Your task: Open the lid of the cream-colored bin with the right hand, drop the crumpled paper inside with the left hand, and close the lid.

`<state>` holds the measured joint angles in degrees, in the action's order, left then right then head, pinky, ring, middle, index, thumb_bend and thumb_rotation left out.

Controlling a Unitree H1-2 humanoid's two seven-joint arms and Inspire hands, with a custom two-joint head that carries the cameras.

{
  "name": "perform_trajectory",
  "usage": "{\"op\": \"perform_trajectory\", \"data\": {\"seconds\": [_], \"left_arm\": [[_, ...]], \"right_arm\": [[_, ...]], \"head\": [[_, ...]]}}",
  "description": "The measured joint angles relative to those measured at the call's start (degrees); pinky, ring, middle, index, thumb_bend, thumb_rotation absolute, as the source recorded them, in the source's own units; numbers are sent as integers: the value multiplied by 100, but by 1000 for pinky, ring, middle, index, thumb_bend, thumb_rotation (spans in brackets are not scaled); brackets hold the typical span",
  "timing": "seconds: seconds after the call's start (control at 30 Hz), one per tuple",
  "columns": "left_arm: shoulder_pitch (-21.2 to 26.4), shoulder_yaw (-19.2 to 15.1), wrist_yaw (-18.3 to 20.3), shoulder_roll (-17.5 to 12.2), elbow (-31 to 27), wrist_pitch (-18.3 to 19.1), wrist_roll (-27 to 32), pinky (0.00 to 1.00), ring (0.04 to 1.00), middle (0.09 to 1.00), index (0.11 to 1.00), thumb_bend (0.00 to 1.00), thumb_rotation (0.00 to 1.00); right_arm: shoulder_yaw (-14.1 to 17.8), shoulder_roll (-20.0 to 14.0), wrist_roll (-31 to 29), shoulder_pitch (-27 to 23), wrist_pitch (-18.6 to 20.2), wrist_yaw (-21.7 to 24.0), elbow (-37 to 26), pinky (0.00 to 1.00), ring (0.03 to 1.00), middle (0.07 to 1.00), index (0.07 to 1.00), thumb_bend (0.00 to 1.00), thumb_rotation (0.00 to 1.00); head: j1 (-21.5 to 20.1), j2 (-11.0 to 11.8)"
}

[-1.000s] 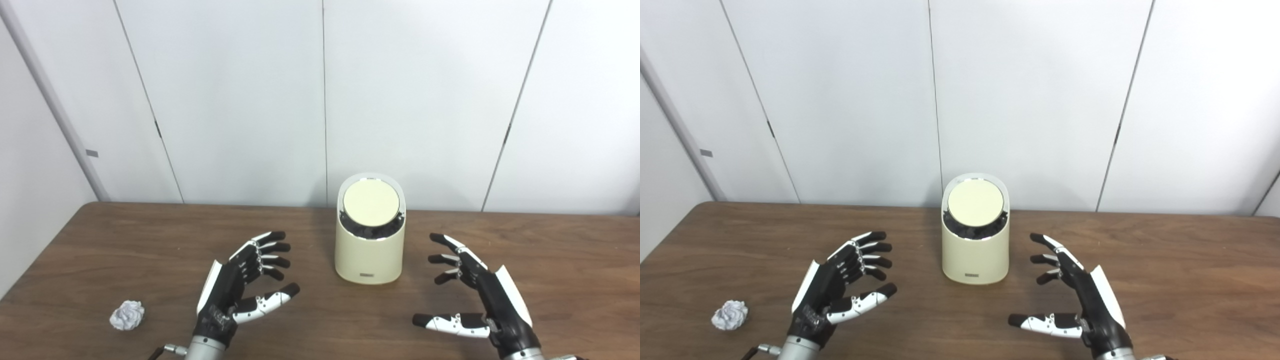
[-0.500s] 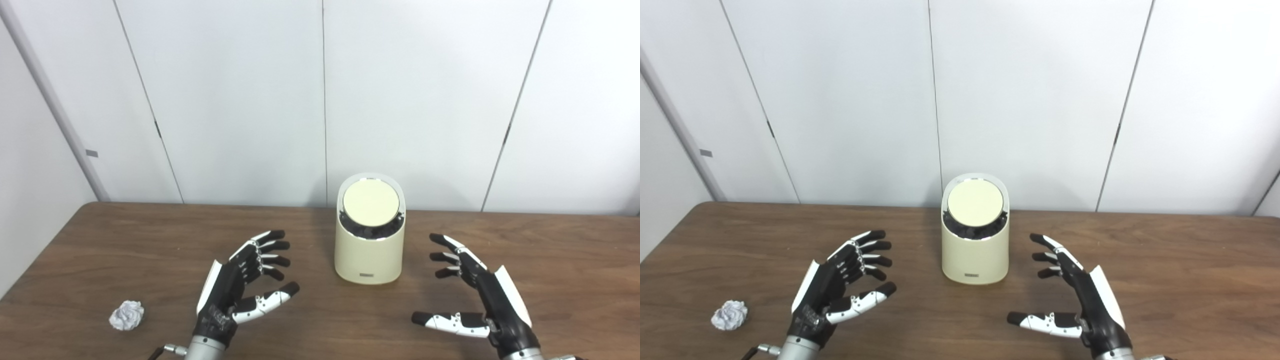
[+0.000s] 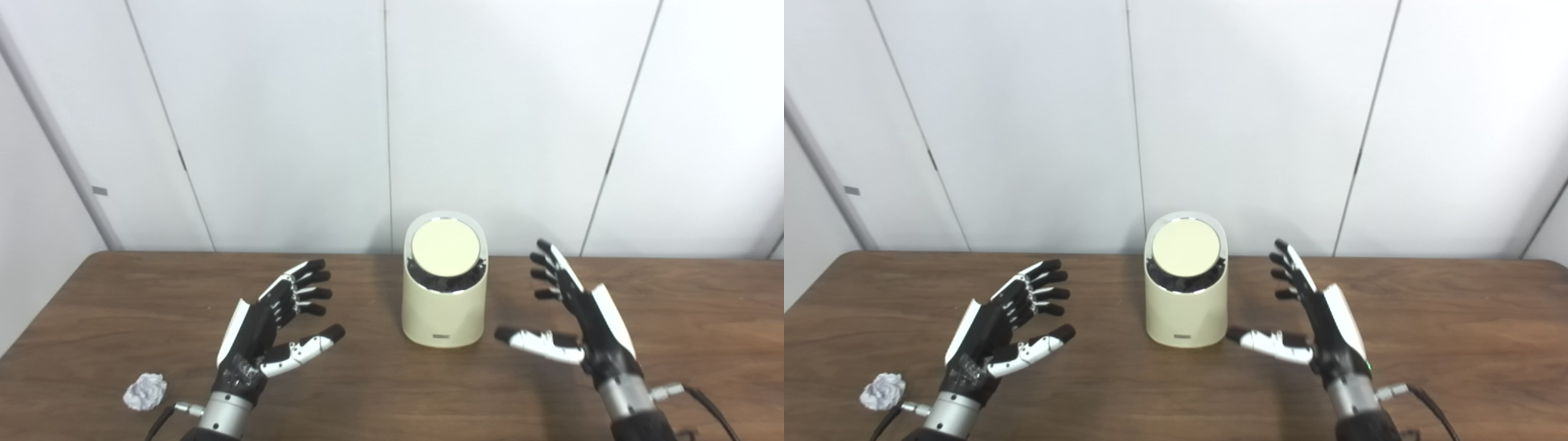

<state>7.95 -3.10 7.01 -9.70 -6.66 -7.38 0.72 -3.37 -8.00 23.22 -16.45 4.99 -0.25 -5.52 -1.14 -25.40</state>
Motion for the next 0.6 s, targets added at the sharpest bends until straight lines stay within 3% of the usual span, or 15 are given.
{"op": "perform_trajectory", "data": {"seconds": [0.1,0.33,0.6], "left_arm": [[-5,-10,1,-1,5,-8,25,645,730,808,840,685,79],[-80,-5,0,6,94,-63,11,644,729,802,832,692,112],[-79,5,-1,14,114,-81,-6,666,739,802,835,684,92]], "right_arm": [[-37,0,12,-274,164,31,11,802,906,935,992,822,416],[-233,-11,319,-878,540,66,12,796,910,934,985,838,422],[-294,-15,450,-1420,1014,214,45,690,884,943,976,835,379]], "head": [[-27,18],[-71,53],[-71,44]]}}
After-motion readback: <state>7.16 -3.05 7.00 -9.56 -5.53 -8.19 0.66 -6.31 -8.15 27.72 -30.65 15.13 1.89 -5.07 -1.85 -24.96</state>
